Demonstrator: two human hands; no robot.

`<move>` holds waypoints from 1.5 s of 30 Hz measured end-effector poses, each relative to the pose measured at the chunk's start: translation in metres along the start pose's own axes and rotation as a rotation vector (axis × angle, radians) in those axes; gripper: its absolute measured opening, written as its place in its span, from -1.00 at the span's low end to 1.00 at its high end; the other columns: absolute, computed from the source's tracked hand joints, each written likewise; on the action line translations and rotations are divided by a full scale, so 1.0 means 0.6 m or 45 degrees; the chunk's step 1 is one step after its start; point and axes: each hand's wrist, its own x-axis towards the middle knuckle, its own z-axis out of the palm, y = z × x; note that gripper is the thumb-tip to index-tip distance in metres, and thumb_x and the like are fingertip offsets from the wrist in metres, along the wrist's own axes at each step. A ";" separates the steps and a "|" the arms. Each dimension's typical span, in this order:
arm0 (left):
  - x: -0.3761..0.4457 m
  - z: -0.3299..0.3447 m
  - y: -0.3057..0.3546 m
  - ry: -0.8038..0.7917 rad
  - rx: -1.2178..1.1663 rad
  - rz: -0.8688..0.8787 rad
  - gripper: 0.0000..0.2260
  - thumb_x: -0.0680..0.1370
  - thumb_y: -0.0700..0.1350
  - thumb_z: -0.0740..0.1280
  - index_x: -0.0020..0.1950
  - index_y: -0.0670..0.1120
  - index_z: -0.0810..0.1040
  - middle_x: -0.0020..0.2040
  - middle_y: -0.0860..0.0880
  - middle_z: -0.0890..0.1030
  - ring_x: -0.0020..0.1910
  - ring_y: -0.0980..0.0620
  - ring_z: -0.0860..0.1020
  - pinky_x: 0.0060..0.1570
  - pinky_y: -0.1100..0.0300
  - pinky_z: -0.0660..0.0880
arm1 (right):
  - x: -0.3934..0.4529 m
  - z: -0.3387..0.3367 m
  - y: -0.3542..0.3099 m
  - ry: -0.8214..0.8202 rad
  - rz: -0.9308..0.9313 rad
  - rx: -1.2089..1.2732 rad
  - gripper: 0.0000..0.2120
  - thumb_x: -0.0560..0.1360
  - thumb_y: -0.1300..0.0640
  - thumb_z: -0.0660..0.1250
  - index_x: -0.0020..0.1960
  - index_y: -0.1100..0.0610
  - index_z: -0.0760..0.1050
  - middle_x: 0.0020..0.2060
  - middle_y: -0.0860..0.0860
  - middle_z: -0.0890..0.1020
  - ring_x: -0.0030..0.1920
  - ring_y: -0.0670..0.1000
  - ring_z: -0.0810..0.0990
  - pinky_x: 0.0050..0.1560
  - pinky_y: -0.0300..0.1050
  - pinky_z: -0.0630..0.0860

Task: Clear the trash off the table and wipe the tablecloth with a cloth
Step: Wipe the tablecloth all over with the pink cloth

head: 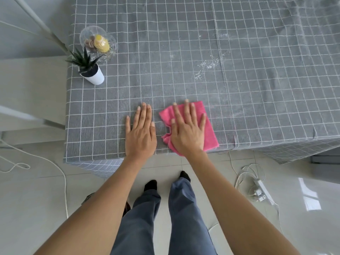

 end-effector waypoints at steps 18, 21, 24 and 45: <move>0.046 0.008 0.095 -0.069 -0.129 -0.076 -0.51 0.63 0.02 -0.21 0.56 -0.05 -0.12 0.57 0.00 -0.14 0.54 0.06 -0.18 0.49 -0.07 -0.27 | 0.078 -0.089 0.258 0.127 0.332 0.016 -0.51 0.64 -0.13 -0.24 0.56 -0.14 -0.15 0.56 0.00 -0.14 0.55 0.03 -0.20 0.49 0.19 -0.26; 0.084 0.021 0.156 -0.107 -0.145 0.052 -0.53 0.67 0.00 -0.16 0.57 -0.05 -0.14 0.58 -0.01 -0.14 0.54 0.05 -0.18 0.49 -0.09 -0.24 | 0.076 -0.086 0.252 0.149 0.385 0.060 -0.50 0.64 -0.13 -0.22 0.56 -0.11 -0.15 0.56 0.02 -0.14 0.55 0.04 -0.20 0.49 0.19 -0.28; 0.100 0.034 0.189 -0.104 -0.106 0.050 -0.53 0.67 -0.01 -0.12 0.57 -0.04 -0.14 0.58 0.02 -0.13 0.54 0.06 -0.18 0.49 -0.07 -0.26 | 0.059 -0.073 0.218 0.135 0.325 0.040 -0.47 0.64 -0.15 -0.22 0.57 -0.06 -0.19 0.56 0.06 -0.16 0.54 0.07 -0.23 0.47 0.21 -0.31; 0.096 0.043 0.187 -0.033 -0.023 0.059 -0.51 0.64 0.02 -0.22 0.57 -0.03 -0.15 0.58 0.02 -0.14 0.54 0.07 -0.19 0.49 -0.05 -0.25 | 0.025 -0.068 0.195 -0.002 0.130 0.002 -0.42 0.54 -0.23 -0.35 0.55 -0.16 -0.24 0.53 0.00 -0.29 0.52 0.05 -0.32 0.46 0.25 -0.34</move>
